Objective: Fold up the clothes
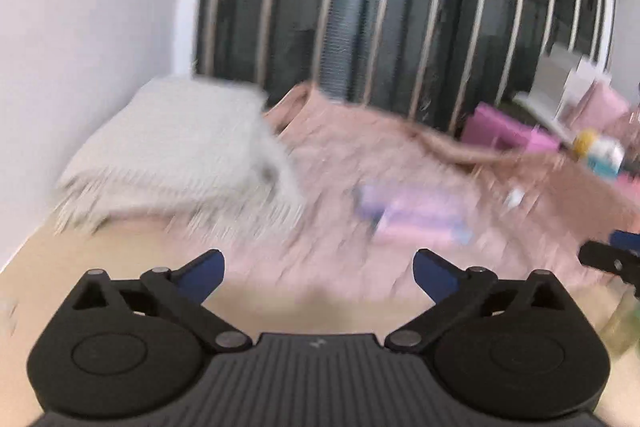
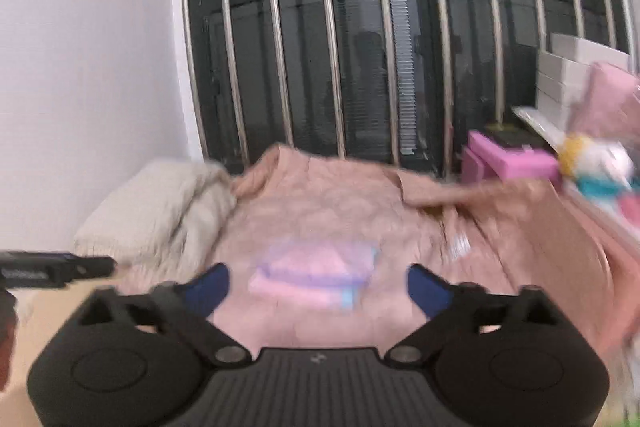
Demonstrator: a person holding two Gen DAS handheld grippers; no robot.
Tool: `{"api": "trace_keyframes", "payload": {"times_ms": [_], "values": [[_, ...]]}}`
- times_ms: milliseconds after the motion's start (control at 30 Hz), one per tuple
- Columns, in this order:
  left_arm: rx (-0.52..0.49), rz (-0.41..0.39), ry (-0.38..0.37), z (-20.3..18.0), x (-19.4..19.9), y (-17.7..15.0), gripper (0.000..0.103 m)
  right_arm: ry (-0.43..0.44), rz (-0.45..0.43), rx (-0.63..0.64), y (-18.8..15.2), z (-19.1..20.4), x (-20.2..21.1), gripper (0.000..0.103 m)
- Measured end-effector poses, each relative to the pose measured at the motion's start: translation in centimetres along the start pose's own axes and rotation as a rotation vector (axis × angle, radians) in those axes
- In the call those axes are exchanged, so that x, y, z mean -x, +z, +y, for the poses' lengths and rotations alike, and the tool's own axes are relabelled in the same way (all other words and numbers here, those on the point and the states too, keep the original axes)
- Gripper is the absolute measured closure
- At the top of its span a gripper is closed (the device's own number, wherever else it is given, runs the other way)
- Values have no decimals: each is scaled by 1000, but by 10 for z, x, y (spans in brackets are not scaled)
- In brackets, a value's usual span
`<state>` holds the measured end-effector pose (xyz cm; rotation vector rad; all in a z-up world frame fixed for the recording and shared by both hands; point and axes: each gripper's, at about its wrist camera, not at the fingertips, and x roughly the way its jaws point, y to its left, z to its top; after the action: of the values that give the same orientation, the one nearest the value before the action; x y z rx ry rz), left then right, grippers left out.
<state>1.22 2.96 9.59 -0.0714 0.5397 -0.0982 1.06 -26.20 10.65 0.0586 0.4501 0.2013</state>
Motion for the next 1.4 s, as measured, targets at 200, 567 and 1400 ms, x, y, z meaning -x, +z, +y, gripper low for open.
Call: {"api": "trace_keyframes", "payload": {"times_ms": [200, 567, 1400], "values": [[-107, 103, -17, -19, -8, -76, 1, -55, 191, -91, -81, 25, -6, 4], [-127, 118, 64, -23, -34, -88, 0, -180, 212, -34, -108, 58, -41, 0], [-91, 140, 47, -20, -42, -88, 1, -190, 226, -21, -105, 64, -50, 0]]}}
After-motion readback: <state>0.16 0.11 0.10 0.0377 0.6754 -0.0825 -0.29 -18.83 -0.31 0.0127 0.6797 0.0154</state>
